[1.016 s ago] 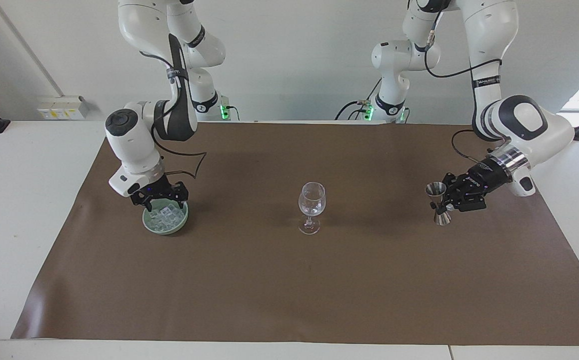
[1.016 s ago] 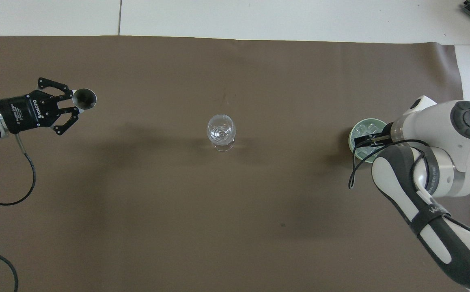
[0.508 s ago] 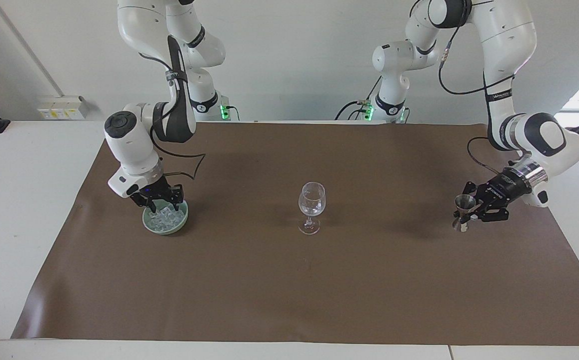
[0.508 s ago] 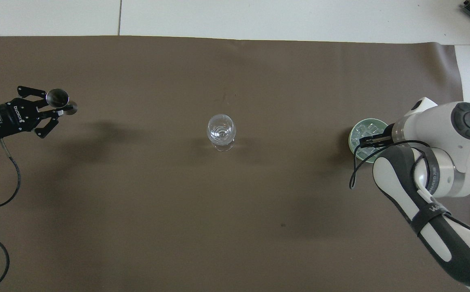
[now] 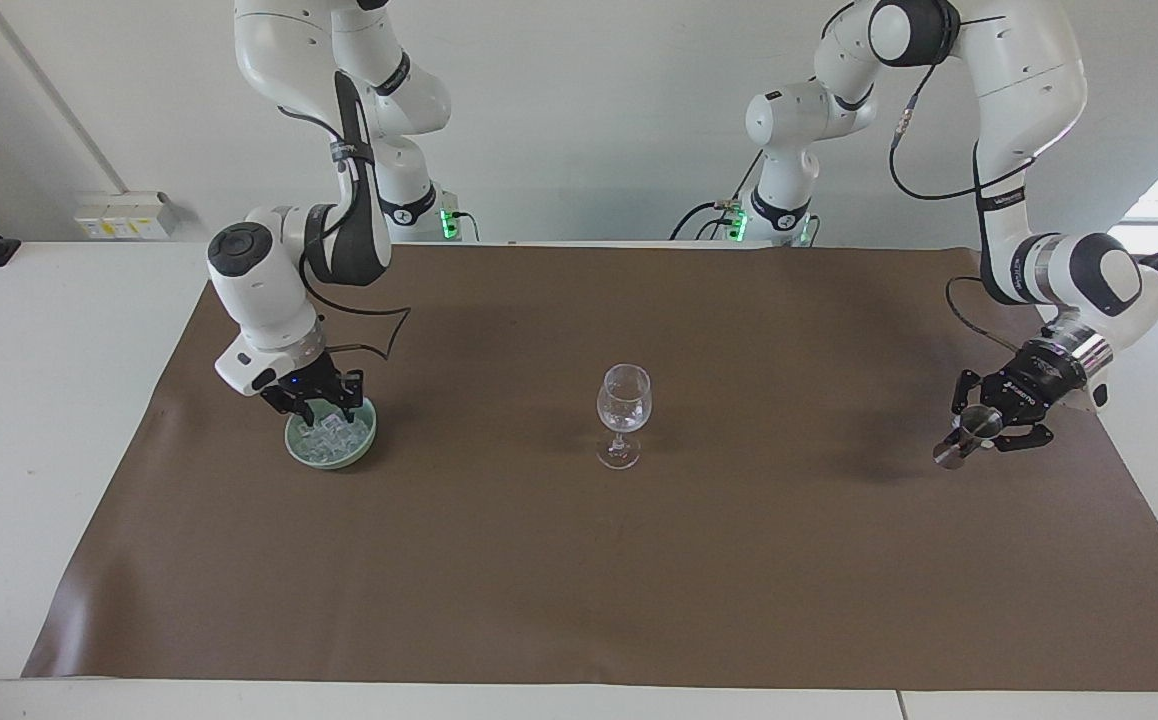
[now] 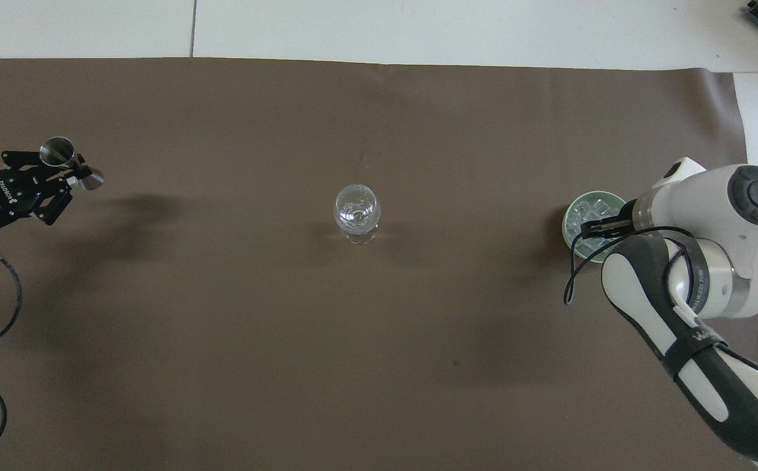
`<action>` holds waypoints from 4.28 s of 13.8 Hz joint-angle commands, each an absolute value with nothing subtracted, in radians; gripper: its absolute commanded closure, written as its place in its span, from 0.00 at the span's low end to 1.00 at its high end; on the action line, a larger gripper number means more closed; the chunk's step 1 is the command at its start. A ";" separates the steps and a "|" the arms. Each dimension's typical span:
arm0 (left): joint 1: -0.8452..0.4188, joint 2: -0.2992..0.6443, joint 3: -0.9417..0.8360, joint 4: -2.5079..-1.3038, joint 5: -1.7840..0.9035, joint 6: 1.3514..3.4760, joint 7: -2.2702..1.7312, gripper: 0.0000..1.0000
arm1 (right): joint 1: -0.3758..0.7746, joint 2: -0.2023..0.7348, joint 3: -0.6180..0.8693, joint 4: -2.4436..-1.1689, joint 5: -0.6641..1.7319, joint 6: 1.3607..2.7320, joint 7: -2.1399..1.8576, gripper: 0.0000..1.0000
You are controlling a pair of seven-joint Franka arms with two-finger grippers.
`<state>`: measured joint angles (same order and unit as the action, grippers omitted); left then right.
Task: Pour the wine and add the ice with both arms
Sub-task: 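Lower the jigger with the left gripper while the right gripper grasps ice, then release the jigger with the left gripper while the right gripper carries ice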
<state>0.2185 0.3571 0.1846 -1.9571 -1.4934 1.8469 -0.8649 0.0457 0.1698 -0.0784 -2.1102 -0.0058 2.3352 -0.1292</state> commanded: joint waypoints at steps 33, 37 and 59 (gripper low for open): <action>0.152 0.448 0.173 -2.129 -1.632 1.747 -0.615 1.00 | 0.049 0.110 0.001 -1.804 0.018 1.944 0.118 1.00; 0.152 0.448 0.175 -2.128 -1.632 1.749 -0.617 0.36 | 0.112 0.110 0.015 -1.796 0.018 1.940 0.245 1.00; 0.215 0.354 0.210 -1.939 -1.085 1.698 -0.611 0.00 | 0.371 0.208 0.170 -1.643 0.118 2.298 0.989 1.00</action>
